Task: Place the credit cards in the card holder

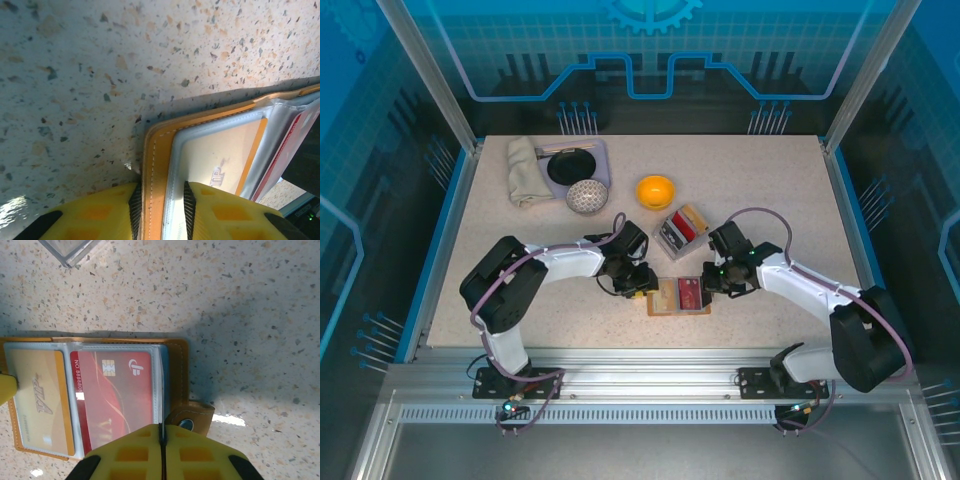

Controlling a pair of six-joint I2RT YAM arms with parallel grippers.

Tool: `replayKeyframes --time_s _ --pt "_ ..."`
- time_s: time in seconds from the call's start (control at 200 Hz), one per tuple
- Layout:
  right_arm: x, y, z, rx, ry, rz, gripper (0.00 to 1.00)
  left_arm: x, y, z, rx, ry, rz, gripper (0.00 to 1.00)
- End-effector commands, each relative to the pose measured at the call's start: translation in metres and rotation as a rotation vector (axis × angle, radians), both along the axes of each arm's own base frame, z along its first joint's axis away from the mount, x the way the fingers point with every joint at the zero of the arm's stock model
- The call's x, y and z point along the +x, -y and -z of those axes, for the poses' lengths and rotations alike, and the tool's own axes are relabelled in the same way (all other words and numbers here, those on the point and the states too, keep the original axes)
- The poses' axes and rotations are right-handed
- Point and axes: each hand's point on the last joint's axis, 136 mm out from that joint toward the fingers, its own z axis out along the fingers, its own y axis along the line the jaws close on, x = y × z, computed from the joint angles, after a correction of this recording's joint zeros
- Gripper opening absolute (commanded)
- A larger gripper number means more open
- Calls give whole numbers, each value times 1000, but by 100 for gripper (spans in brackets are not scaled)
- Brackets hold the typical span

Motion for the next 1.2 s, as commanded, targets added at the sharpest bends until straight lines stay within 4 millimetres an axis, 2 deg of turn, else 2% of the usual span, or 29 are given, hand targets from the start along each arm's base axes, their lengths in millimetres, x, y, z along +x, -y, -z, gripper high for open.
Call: replayKeyframes --time_s 0.0,0.415,0.48,0.625,0.725,1.025,1.195 --pt "-1 -4 5 78 -22 39 7 -10 7 11 -9 -34 38 31" --pt "6 -7 -16 372 -7 129 8 -12 9 17 -9 -47 42 30" --pt "4 -7 -15 365 -11 122 8 -11 10 17 -9 -48 42 30" --pt "2 17 -13 210 25 113 8 -11 9 15 -6 -43 41 29" --pt "1 24 -13 165 41 101 8 -12 8 15 -5 -41 41 28" --pt "-1 21 -1 154 18 85 7 -13 8 16 -4 -45 40 28" --pt "0 12 1 208 13 75 7 -12 8 16 -5 -45 42 28"
